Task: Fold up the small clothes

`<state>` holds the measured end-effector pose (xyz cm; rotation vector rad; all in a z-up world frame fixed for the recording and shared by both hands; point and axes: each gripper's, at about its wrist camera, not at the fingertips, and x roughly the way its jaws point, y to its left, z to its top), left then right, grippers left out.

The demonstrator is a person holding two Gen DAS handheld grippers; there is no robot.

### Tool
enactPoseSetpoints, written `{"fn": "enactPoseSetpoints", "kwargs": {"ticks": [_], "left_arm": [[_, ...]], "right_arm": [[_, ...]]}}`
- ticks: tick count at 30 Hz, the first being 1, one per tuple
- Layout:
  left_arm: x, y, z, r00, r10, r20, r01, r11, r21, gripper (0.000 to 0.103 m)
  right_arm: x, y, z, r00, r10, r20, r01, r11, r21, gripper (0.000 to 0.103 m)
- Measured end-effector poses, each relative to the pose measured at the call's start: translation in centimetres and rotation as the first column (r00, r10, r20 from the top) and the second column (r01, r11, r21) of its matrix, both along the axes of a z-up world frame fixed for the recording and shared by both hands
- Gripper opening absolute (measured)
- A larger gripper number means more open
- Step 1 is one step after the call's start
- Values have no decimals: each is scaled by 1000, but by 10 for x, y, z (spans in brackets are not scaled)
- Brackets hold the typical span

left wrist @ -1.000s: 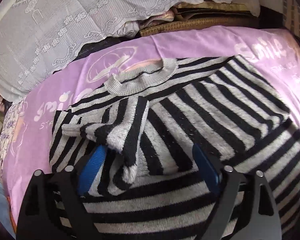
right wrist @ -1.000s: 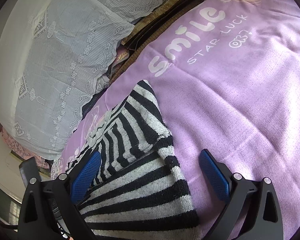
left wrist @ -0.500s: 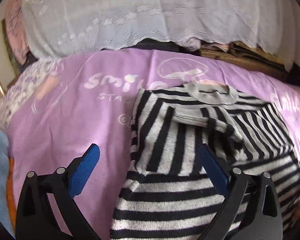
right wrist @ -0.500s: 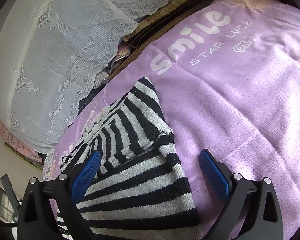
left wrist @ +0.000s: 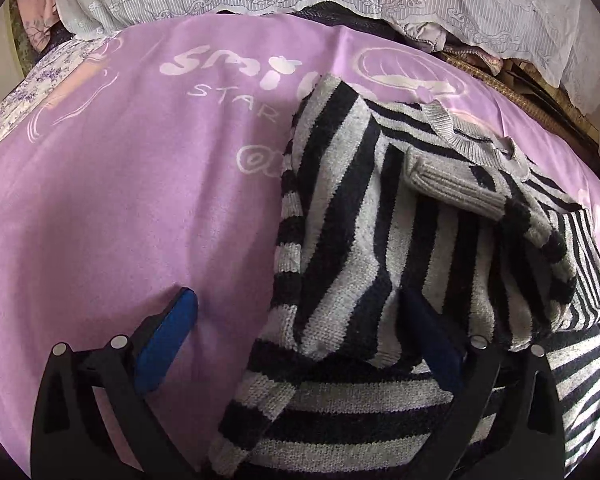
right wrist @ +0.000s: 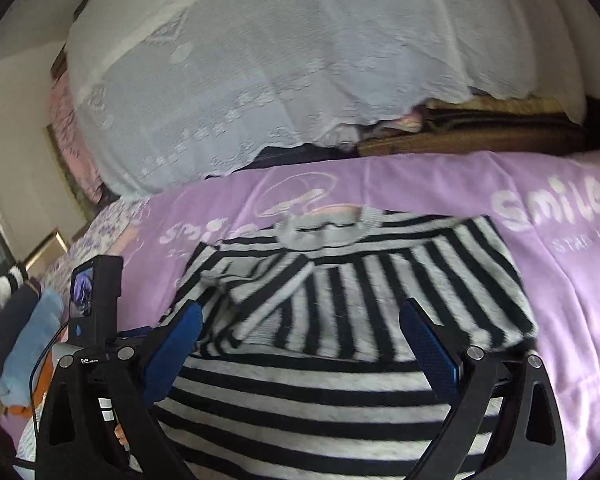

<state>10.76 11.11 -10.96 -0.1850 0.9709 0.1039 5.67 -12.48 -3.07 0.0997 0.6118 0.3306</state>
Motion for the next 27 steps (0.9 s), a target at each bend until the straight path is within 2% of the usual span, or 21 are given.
{"fn": "enactPoseSetpoints", "kwargs": {"ticks": [3,5,6,7,10,13,19,24,26,27], "left_arm": [[-5,11,5,1000,18,-2,-18,1000,-15,99],[-3,13,5,1000,8,-10,-8,1000,-12,99],[-2,12,5,1000,4,-14,-4,1000,-7,99],[-1,15,4,1000,21,-21,-21,1000,6,99],[3,26,3,999,33,-33,-34,998,-53,99],[3,32,5,998,48,-30,-50,997,-66,99],[1,29,14,999,43,1,-44,999,14,99],[0,36,19,997,75,12,-75,997,14,98],[2,37,16,997,71,2,-71,997,3,99],[2,37,15,998,67,1,-67,998,5,99]], "right_arm": [[21,55,-2,998,62,-10,-63,982,-176,97],[36,78,-11,996,84,-39,-91,961,-261,91],[43,84,-15,995,85,-56,-98,956,-276,86],[50,86,-19,994,77,-75,-95,956,-276,74],[70,87,-29,991,46,-123,-79,956,-282,66],[74,92,-34,991,55,-126,-91,949,-303,66],[68,96,-37,988,106,-111,-138,931,-338,66],[66,106,-39,989,119,-93,-146,902,-405,65],[73,104,-41,989,104,-102,-137,905,-403,56],[76,99,-41,991,90,-95,-120,913,-390,36]]}}
